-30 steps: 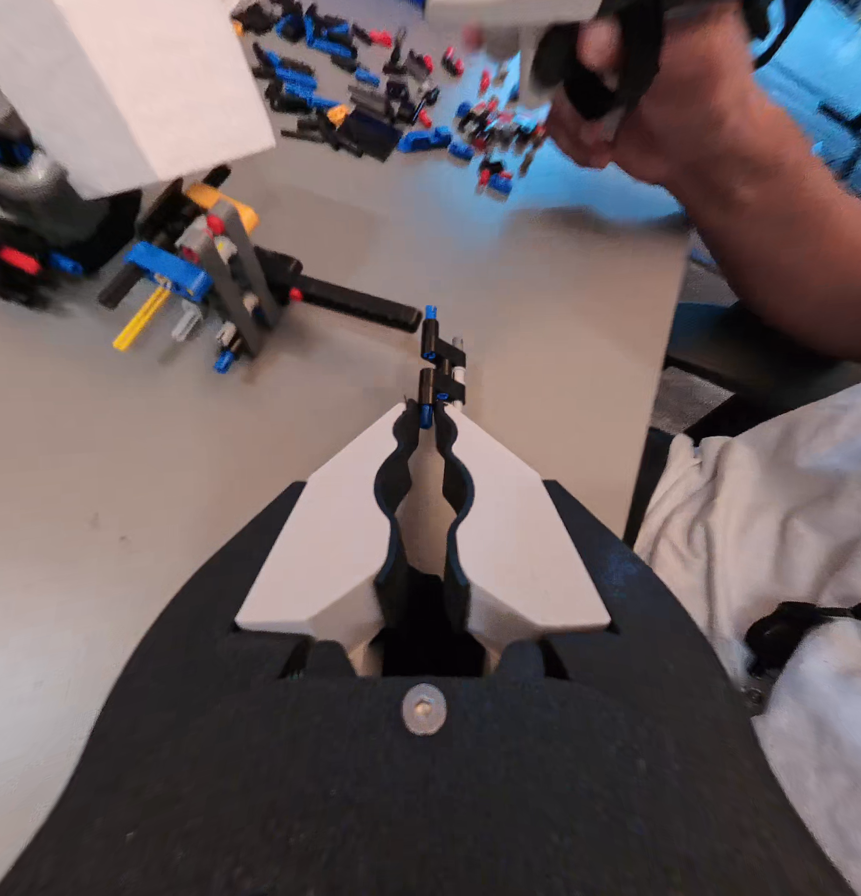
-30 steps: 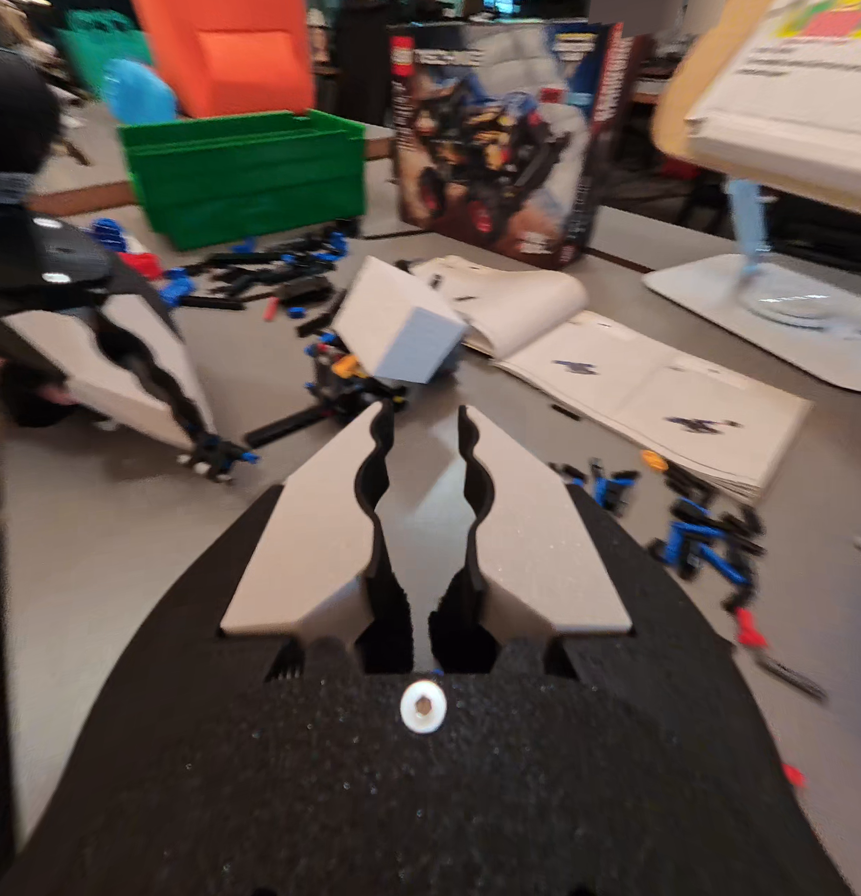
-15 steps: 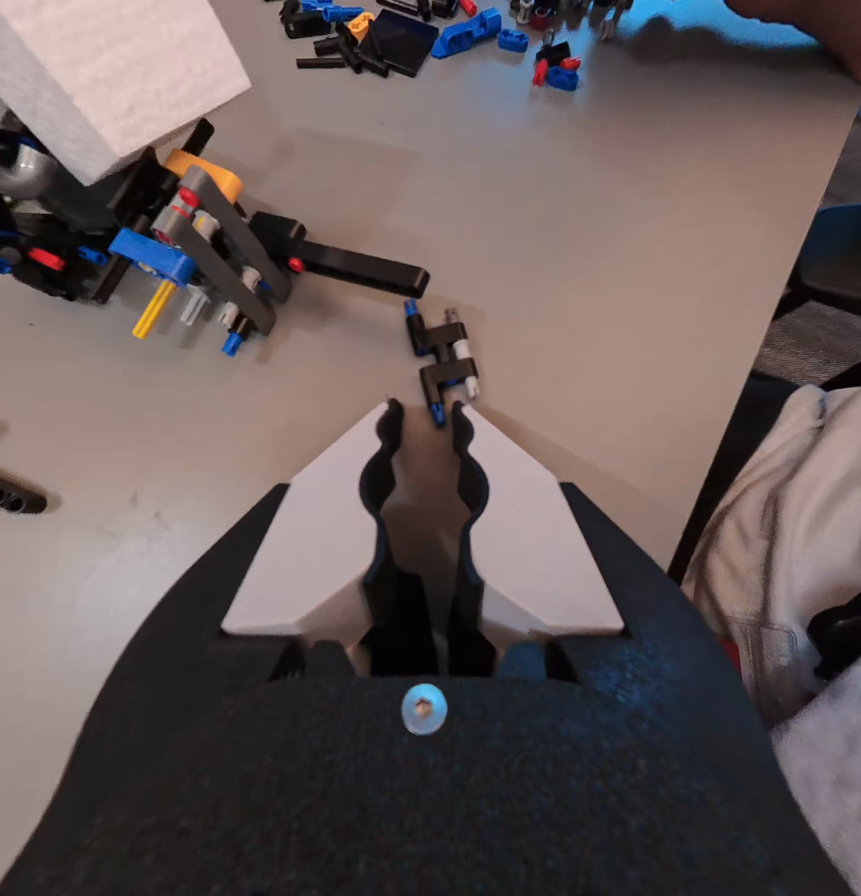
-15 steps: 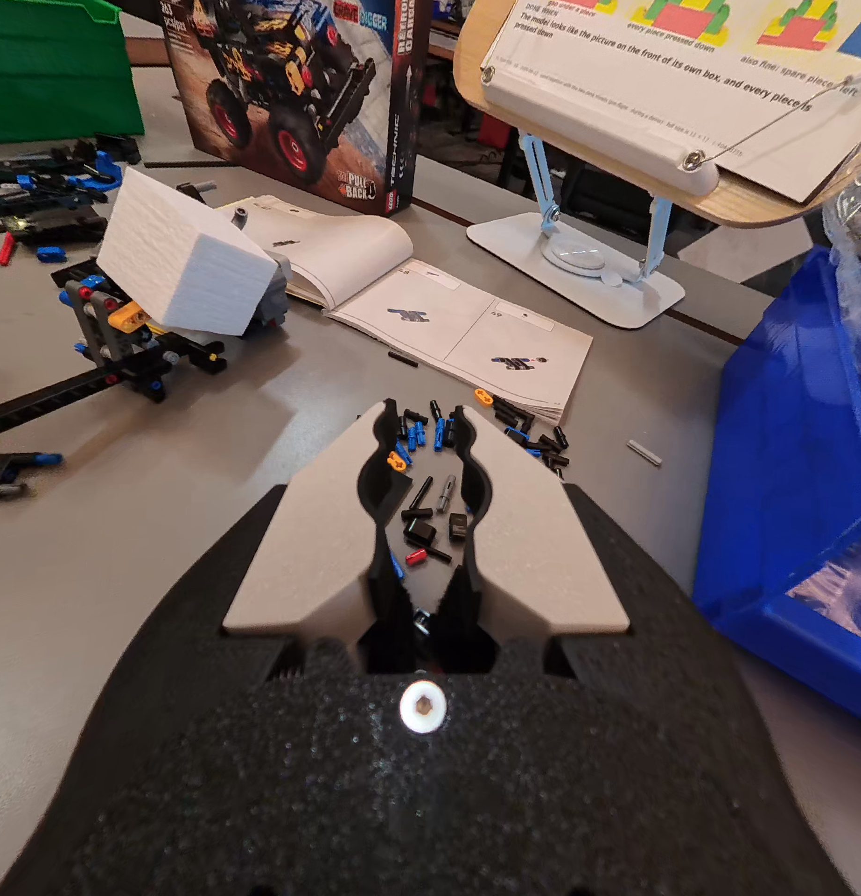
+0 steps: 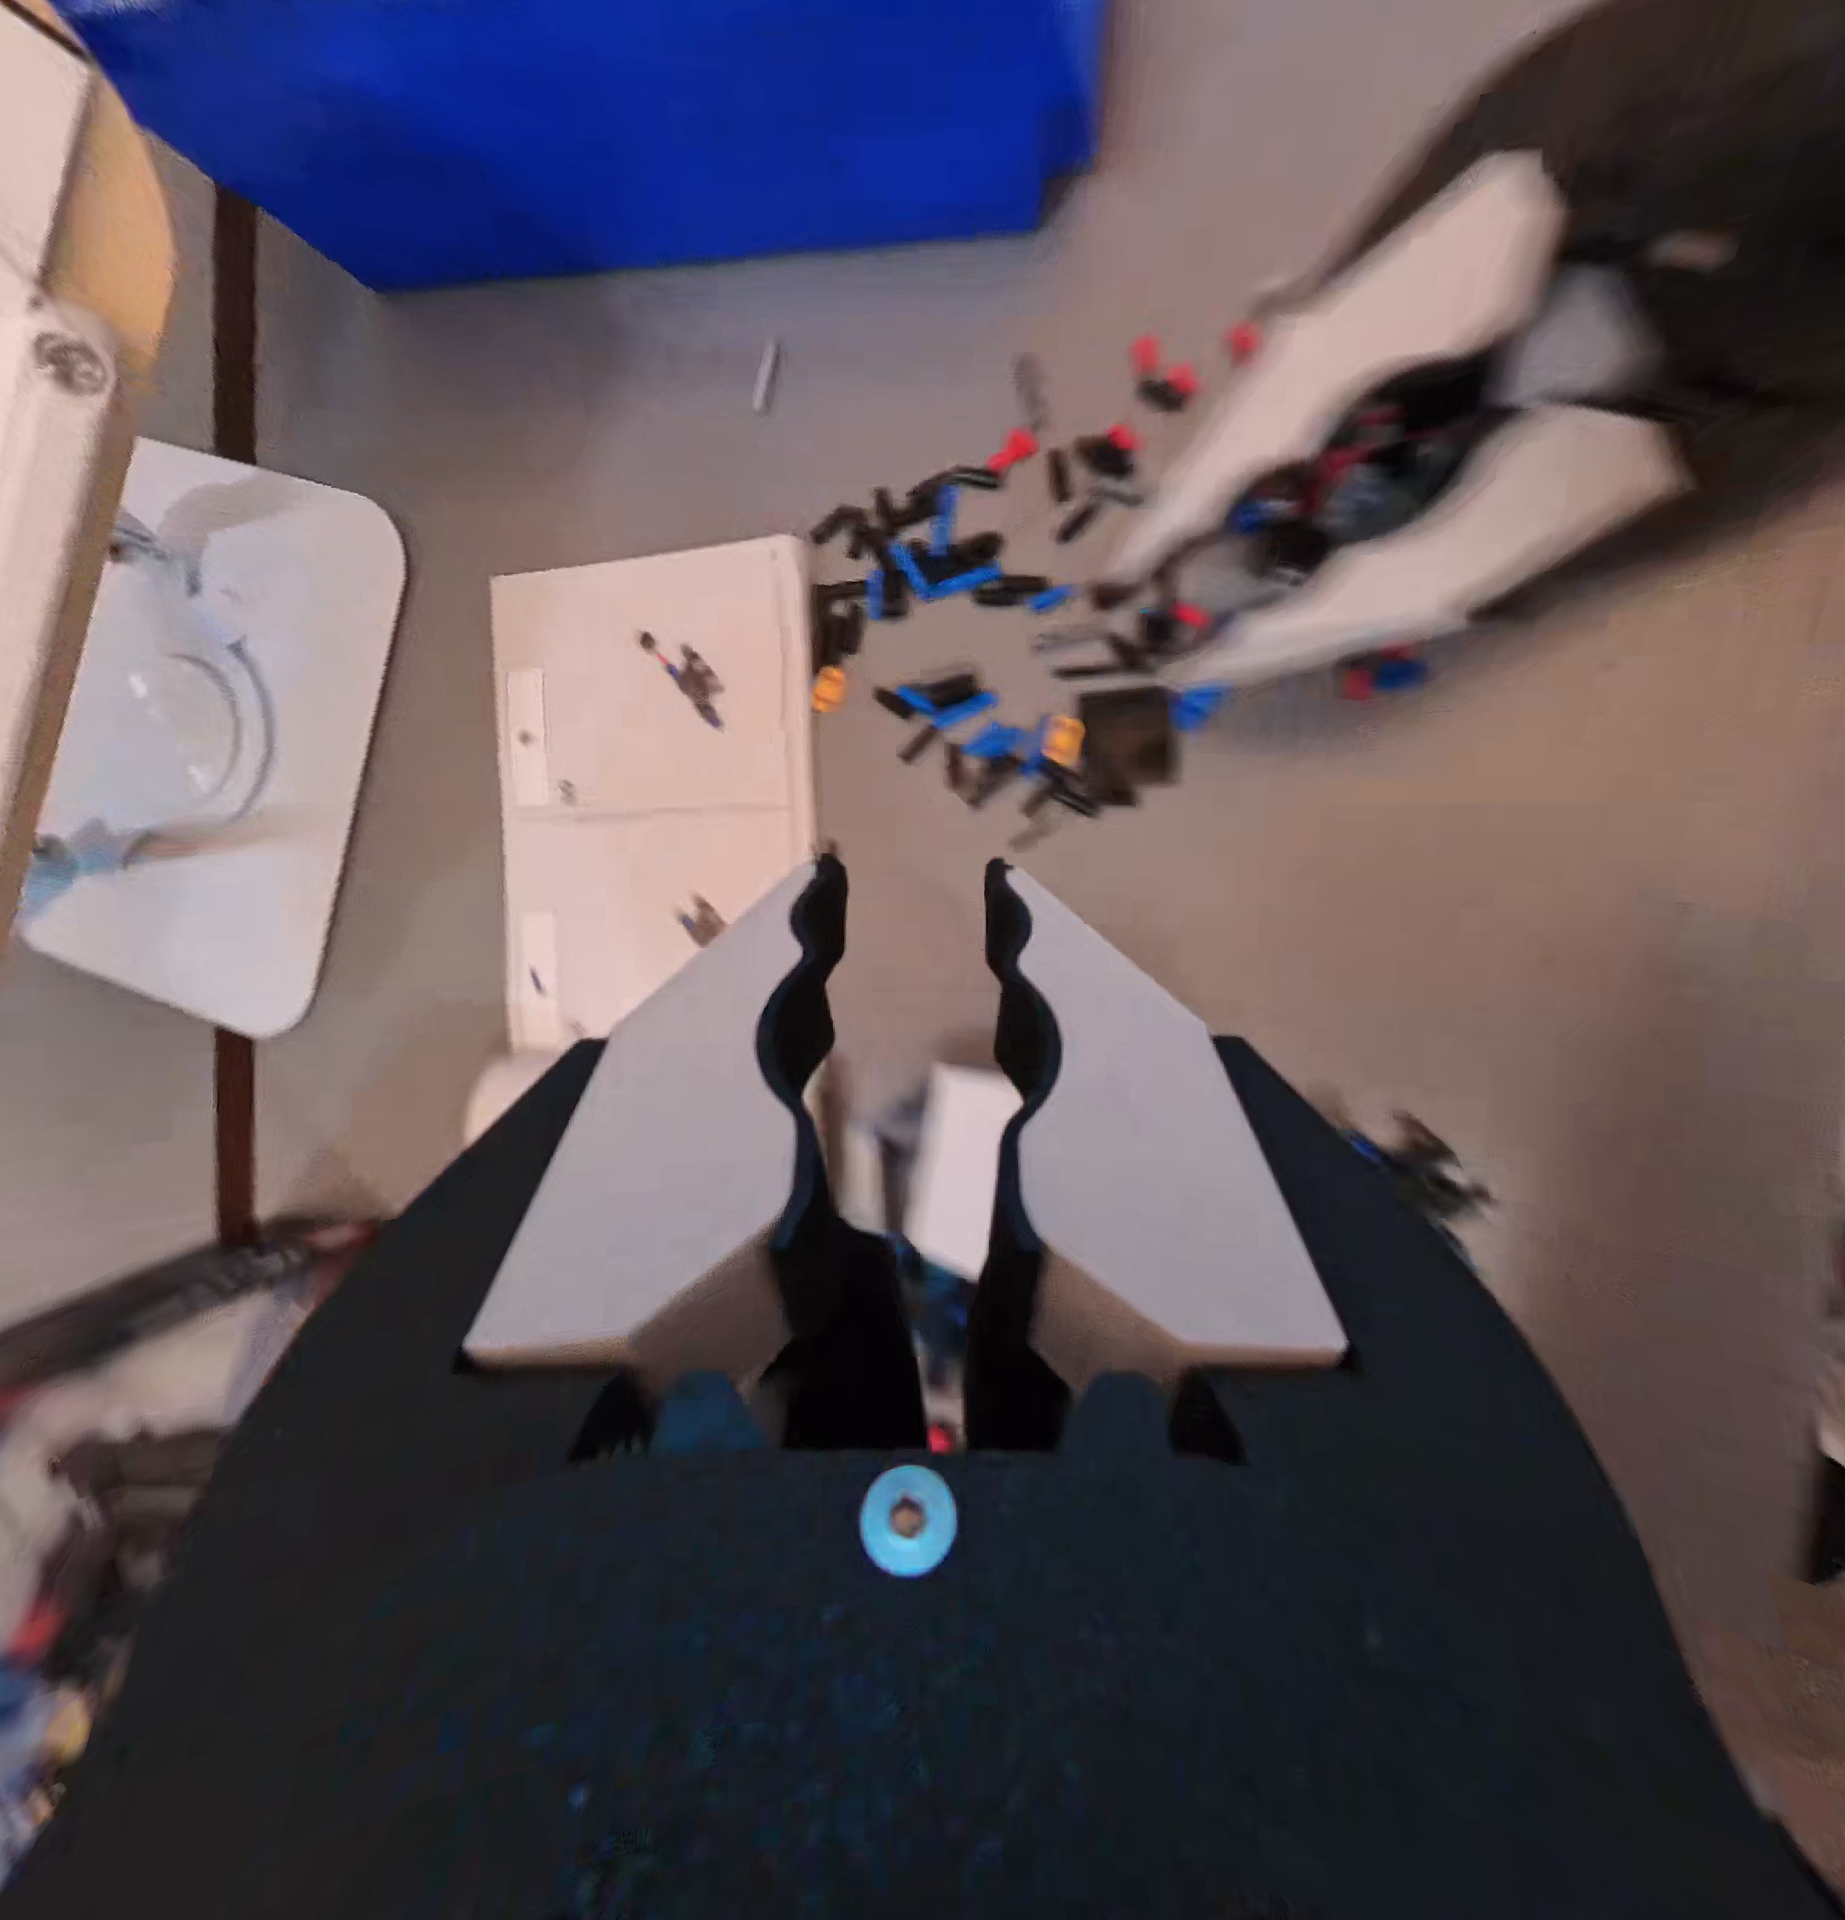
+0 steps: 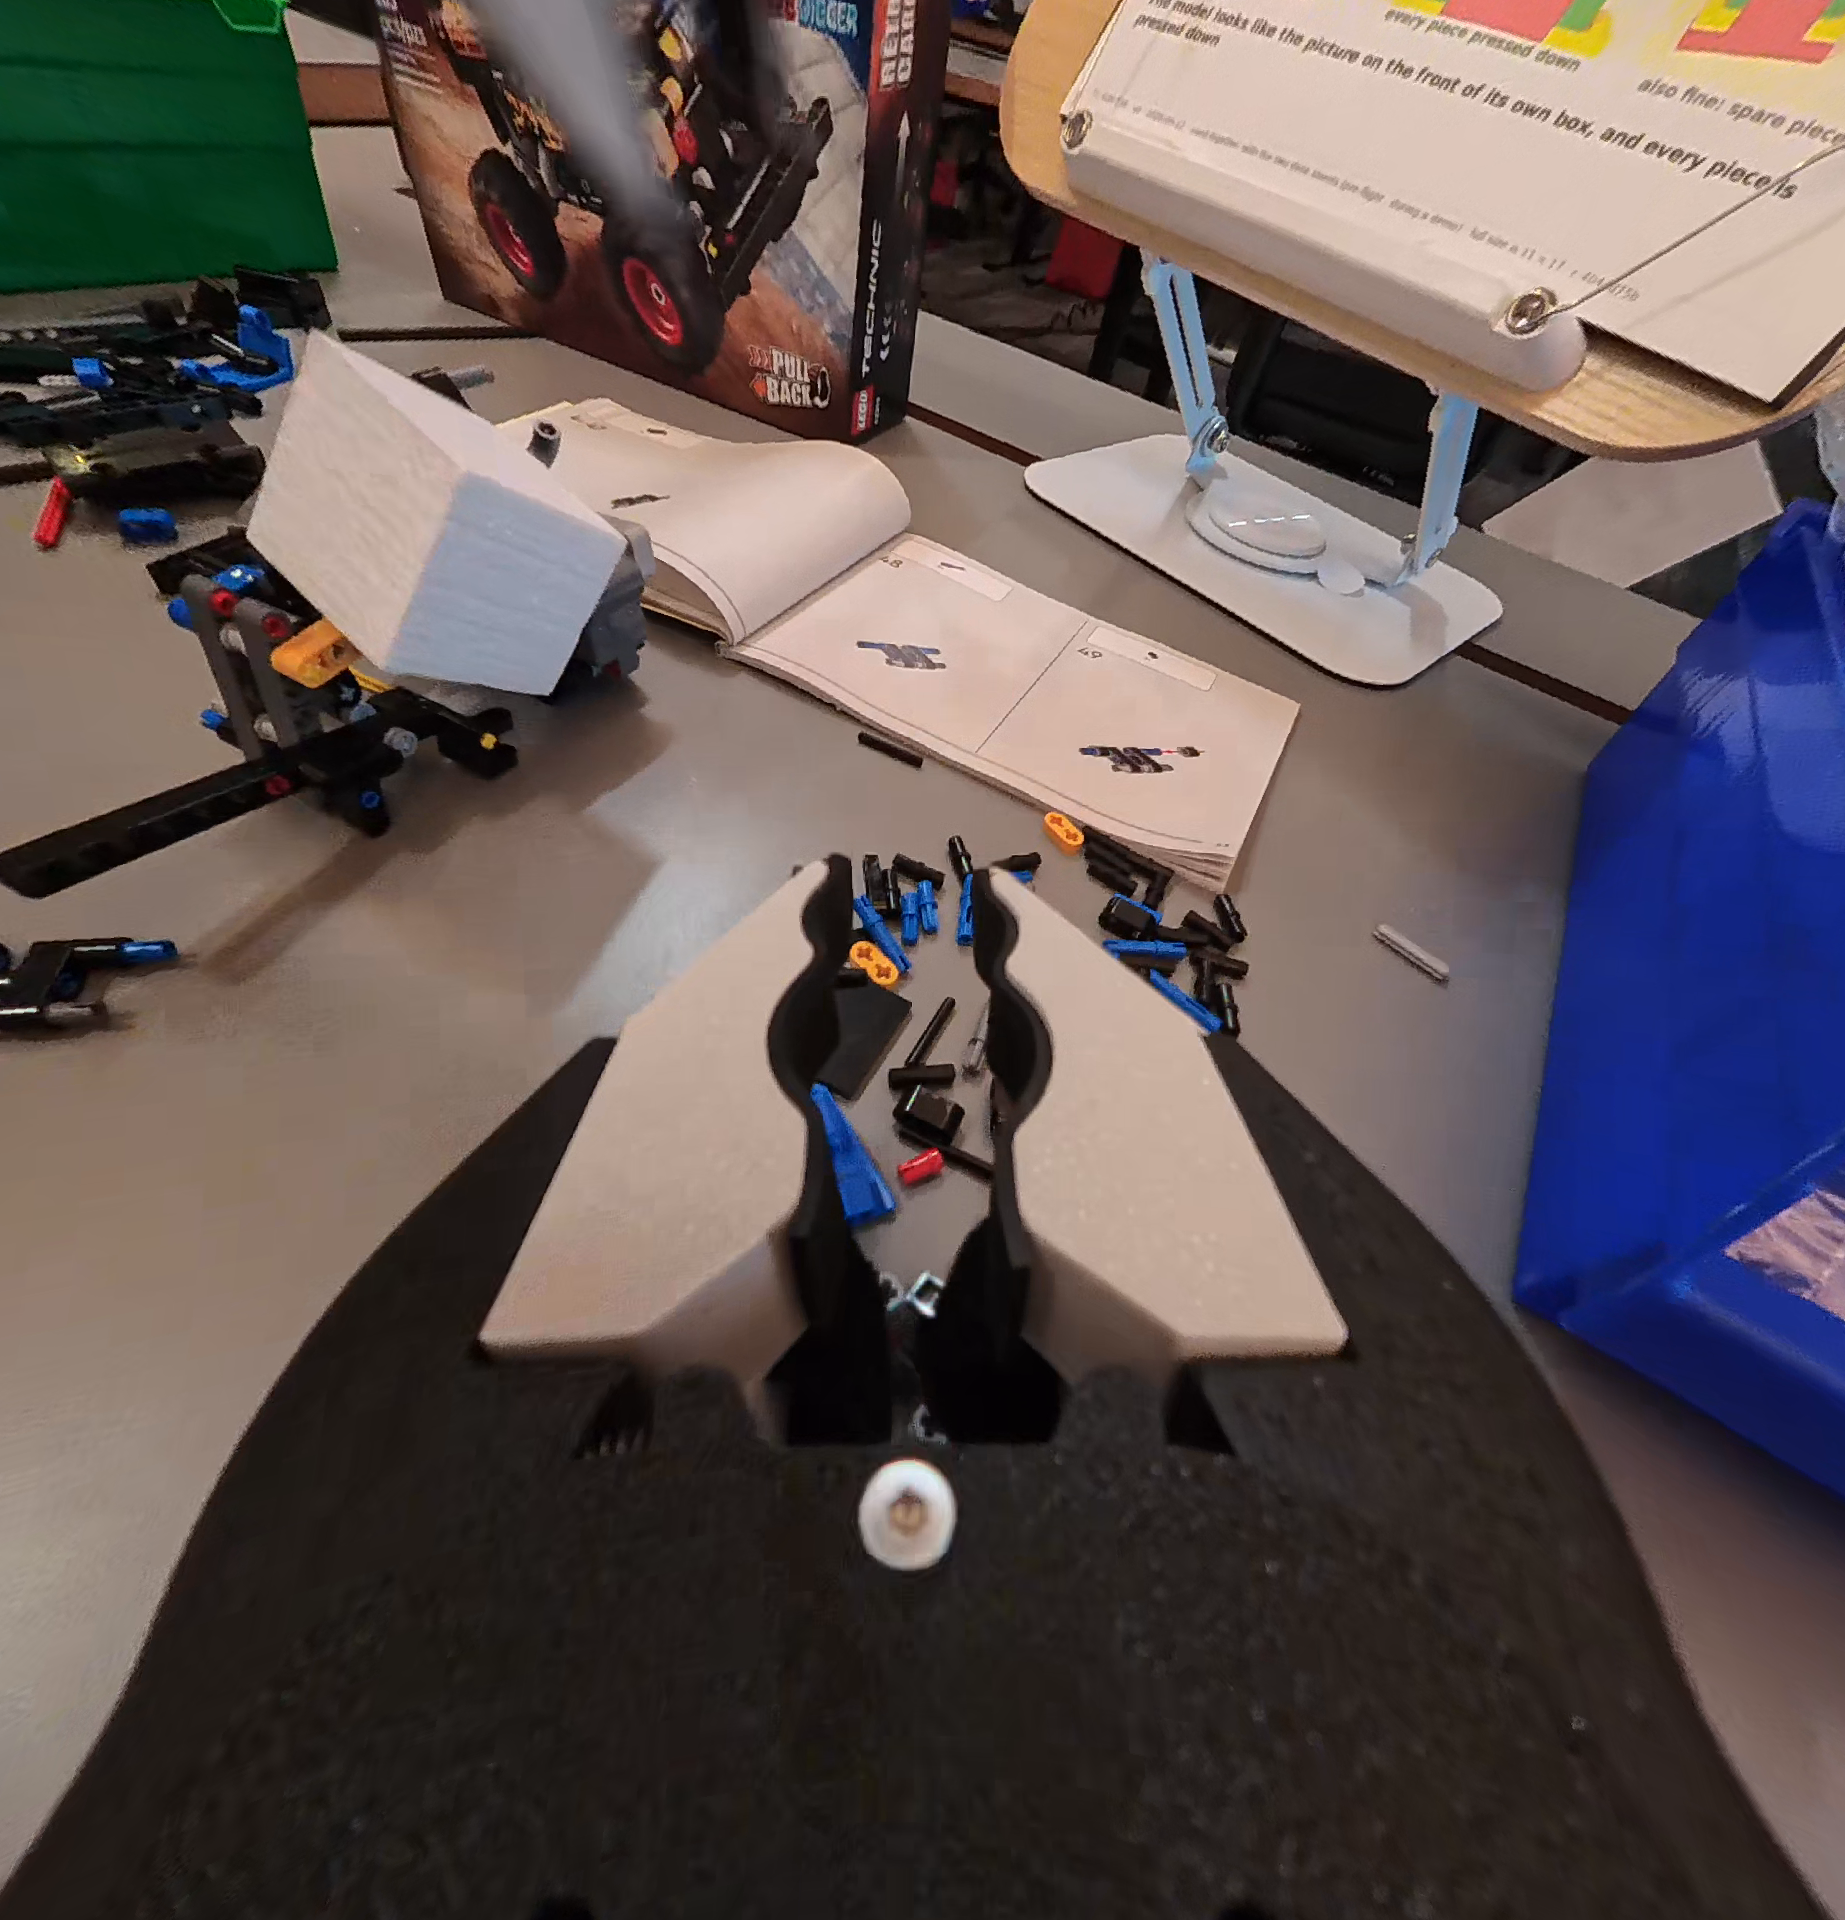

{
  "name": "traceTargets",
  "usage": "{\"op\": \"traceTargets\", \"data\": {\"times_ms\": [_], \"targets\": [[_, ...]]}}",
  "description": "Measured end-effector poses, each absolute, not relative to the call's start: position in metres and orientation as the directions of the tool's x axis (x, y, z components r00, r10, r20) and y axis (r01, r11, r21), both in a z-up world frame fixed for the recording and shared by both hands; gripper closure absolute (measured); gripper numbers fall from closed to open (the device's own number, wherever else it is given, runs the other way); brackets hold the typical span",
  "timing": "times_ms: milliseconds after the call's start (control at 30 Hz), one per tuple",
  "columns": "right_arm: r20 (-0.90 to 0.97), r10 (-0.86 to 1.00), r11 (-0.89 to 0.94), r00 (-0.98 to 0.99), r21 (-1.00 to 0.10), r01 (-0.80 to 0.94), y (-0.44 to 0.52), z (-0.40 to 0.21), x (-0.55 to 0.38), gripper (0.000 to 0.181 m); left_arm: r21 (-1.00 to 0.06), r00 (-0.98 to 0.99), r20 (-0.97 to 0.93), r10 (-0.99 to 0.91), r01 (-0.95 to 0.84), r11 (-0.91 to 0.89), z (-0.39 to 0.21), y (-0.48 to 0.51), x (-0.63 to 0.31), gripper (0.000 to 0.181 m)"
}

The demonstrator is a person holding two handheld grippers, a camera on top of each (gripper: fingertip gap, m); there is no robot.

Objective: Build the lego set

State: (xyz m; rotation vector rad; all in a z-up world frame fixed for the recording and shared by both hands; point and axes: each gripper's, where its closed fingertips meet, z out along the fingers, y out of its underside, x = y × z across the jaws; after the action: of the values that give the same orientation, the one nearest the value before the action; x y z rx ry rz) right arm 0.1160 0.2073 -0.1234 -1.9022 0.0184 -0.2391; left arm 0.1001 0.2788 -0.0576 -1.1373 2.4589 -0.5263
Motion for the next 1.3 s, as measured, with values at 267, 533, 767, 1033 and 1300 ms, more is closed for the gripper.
{"op": "traceTargets", "data": {"times_ms": [267,533,767,1033,1300], "targets": [[0.189,-0.125,-0.368,0.974,-0.921,0.132,0.205,-0.129,0.116,0.162,-0.396,-0.645,-0.034,-0.763,-0.693,0.603,-0.164,0.268,0.221,0.156],[0.162,-0.102,-0.34,0.982,-0.933,0.119,0.204,-0.125,0.111,0.162,-0.406,-0.688,-0.123,-0.715,-0.623,0.669,-0.171,0.262,0.235,0.155],[0.163,-0.092,-0.338,0.982,-0.933,0.123,0.203,-0.125,0.108,0.163,-0.387,-0.691,-0.131,-0.711,-0.625,0.678,-0.174,0.265,0.231,0.158],[0.161,-0.082,-0.336,0.983,-0.934,0.125,0.204,-0.125,0.106,0.163,-0.387,-0.672,-0.088,-0.735,-0.657,0.647,-0.18,0.272,0.225,0.163],[0.169,-0.08,-0.346,0.982,-0.929,0.131,0.204,-0.127,0.106,0.164,-0.398,-0.687,-0.119,-0.717,-0.629,0.668,-0.179,0.267,0.226,0.162]]}}
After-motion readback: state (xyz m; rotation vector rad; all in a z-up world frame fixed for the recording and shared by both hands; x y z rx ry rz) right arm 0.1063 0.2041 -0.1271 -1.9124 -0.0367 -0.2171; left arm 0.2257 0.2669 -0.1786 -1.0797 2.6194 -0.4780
